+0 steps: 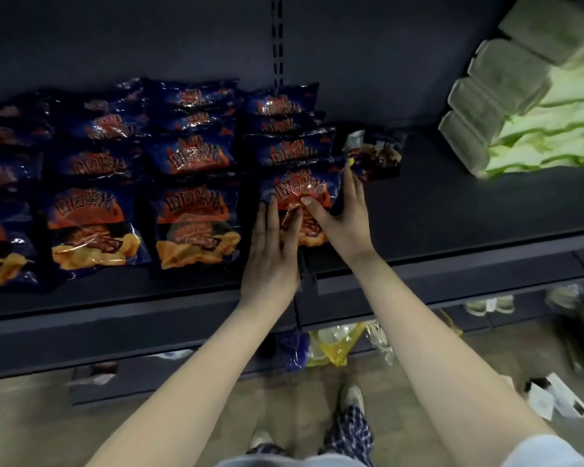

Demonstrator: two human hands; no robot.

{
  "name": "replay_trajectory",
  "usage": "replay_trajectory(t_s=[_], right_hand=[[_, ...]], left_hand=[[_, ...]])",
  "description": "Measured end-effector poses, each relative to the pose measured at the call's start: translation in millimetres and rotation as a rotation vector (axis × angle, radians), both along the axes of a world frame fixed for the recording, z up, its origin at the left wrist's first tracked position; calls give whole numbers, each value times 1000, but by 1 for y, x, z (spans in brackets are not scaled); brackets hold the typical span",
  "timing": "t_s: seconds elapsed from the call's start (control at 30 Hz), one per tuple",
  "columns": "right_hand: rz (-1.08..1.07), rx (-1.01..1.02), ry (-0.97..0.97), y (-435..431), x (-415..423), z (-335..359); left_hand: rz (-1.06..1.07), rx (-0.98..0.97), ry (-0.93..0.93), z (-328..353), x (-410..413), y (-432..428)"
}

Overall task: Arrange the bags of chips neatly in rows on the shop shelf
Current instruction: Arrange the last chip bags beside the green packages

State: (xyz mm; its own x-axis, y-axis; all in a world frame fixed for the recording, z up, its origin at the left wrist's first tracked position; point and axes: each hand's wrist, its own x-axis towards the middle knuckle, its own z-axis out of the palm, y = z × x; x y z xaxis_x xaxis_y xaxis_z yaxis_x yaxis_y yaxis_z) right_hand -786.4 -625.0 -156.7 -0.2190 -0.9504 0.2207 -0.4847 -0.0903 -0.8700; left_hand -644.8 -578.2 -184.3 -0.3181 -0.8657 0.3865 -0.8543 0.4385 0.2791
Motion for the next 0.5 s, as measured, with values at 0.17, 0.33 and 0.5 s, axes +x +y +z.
replay_trajectory(t_s=[0.17, 0.33, 0.5], right_hand=[[11, -6, 7, 0, 0, -1], [35, -5, -89, 5, 1, 5], [-61, -126, -261, 13, -6, 7]], left_hand=[[-11, -10, 33, 1, 0, 1], [-3, -24, 71, 1, -1, 1], [-20, -29, 176, 5, 5, 4]])
